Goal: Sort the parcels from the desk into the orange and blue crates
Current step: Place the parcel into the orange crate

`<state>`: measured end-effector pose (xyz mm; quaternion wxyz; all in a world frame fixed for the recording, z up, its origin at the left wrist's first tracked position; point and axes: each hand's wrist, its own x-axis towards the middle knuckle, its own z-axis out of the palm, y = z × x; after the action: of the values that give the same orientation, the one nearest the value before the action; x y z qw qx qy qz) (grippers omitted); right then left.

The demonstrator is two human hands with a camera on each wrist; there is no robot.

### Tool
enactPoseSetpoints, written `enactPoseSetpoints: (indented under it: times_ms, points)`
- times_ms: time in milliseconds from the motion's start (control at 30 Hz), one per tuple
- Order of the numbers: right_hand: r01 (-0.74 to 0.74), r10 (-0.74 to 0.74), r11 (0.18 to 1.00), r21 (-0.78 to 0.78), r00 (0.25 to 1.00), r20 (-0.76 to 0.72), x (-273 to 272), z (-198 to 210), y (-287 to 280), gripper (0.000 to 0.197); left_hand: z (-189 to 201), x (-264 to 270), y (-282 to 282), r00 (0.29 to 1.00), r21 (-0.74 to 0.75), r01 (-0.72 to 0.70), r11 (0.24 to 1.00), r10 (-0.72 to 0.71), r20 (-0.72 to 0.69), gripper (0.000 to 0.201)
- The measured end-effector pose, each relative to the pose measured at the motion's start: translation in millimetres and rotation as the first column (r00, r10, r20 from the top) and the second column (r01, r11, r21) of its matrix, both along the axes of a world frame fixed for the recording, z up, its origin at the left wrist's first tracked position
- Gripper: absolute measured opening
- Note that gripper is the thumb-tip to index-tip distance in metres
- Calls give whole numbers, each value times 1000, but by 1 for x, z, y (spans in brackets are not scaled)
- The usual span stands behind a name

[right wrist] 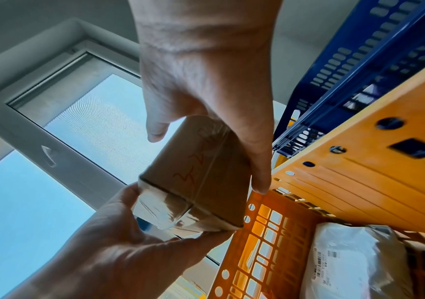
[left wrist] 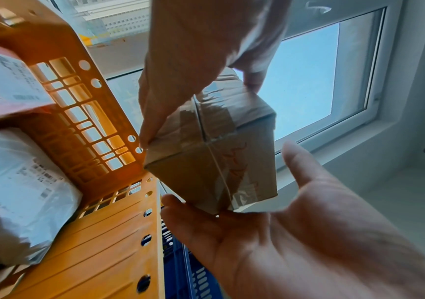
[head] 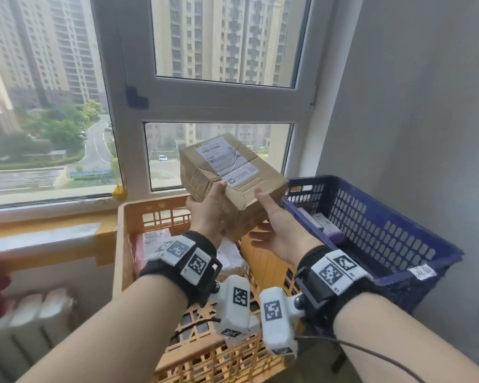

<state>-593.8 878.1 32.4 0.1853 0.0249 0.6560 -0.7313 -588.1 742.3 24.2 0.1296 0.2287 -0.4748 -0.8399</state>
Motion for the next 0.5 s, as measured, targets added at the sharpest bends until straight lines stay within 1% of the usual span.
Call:
enactPoseSetpoints:
  times_ms: [67,200,300,367,433,500]
  points:
    - [1,-1,1000,13,1000,5,-24,-1,-8,78,-2,-19,-2,1000,-13,-5,1000,5,-5,87]
    - [46,-46,999,9,999,2,-68,-9,-22,69,-13,-55,-10,1000,-40,6,999,-6,-15,87]
    - [81,-80,997,-15,997,22,-100,-20,-32,66,-23,-77,-24,1000,-112,-14,994,13,-13,93]
    - [102,-102,995,1,994,40,-119,-29,-37,64,-30,-84,-42,997,-190,-71,979,75,14,90]
    - [116,-117,992,42,993,34,-134,-39,-39,60,-41,-90,-67,987,-271,-119,955,144,77,83]
    - [117,-118,990,85,993,7,-145,-48,-41,55,-51,-95,-92,978,-309,-97,946,148,145,75]
